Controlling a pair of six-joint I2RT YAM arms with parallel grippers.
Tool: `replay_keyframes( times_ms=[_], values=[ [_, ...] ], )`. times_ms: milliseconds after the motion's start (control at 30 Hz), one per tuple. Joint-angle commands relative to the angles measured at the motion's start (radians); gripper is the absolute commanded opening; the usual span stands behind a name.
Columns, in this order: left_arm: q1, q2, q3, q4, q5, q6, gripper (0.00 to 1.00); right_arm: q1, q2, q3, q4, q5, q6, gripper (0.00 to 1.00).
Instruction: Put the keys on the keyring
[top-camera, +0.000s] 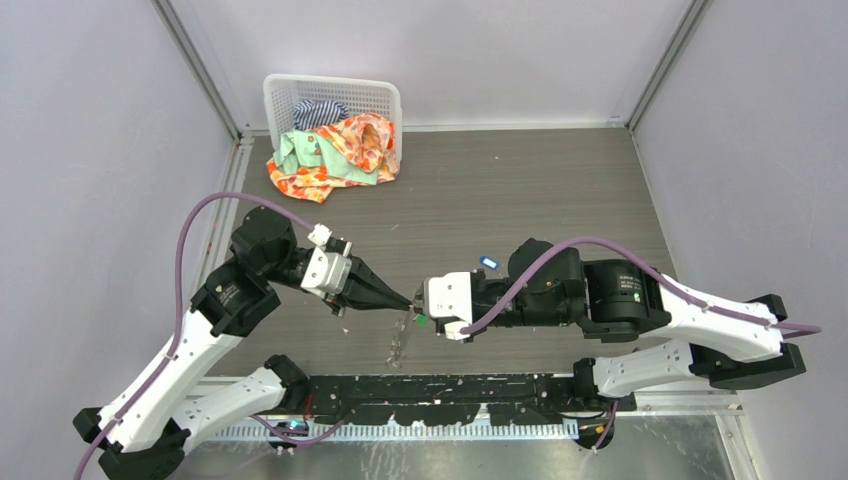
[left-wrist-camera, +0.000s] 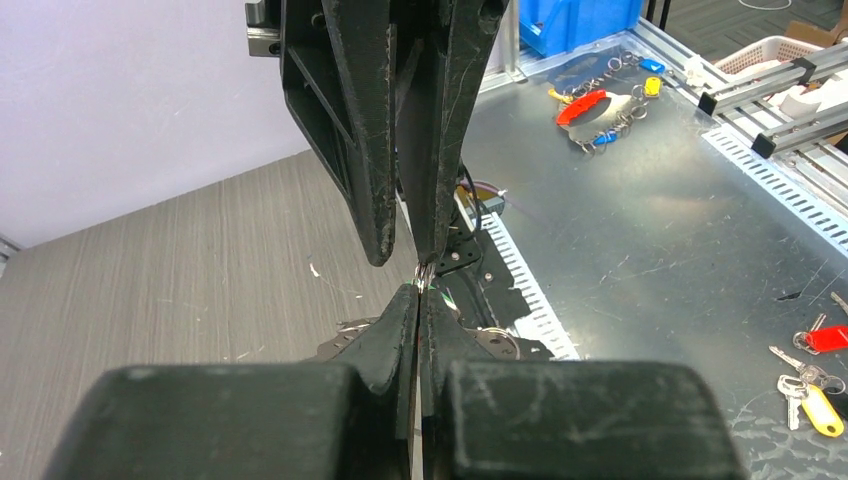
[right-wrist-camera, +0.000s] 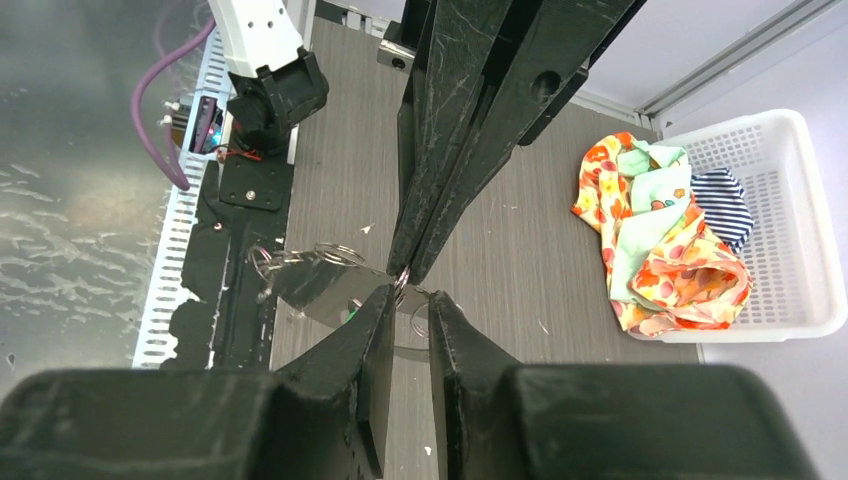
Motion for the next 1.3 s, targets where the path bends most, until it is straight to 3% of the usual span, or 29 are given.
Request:
replay_keyframes(
  times_ms=[0, 567, 667, 800, 933, 1167, 1267],
  values=[
    [0.003, -0.015, 0.024, 0.036, -0.006, 0.006, 0.0, -0.002, -0.025, -0.001, 0.021, -0.017, 0.033, 0.24],
    [0.003, -0.02, 0.016, 0.043, -0.019, 0.01, 0.0, -0.006, -0.042, -0.053, 0.067, -0.003, 0.065, 0.24],
    [0.003, -0.019, 0.014, 0.046, -0.02, 0.011, 0.0, -0.007, -0.043, -0.062, 0.093, -0.002, 0.074, 0.19],
    [0.003, -0.019, 0.013, 0.04, -0.022, 0.016, 0.0, -0.012, -0.048, -0.08, 0.129, 0.035, 0.085, 0.01],
    [0.003, -0.027, 0.004, 0.009, -0.028, 0.043, 0.0, -0.021, -0.066, -0.089, 0.145, 0.053, 0.098, 0.01],
    [0.003, -0.04, -0.015, -0.059, -0.111, 0.158, 0.0, -0.024, 0.006, 0.051, -0.019, 0.103, 0.123, 0.01],
    [0.003, -0.037, -0.005, -0.088, -0.17, 0.196, 0.23, -0.024, 0.061, 0.128, -0.11, 0.135, 0.15, 0.01]
  ],
)
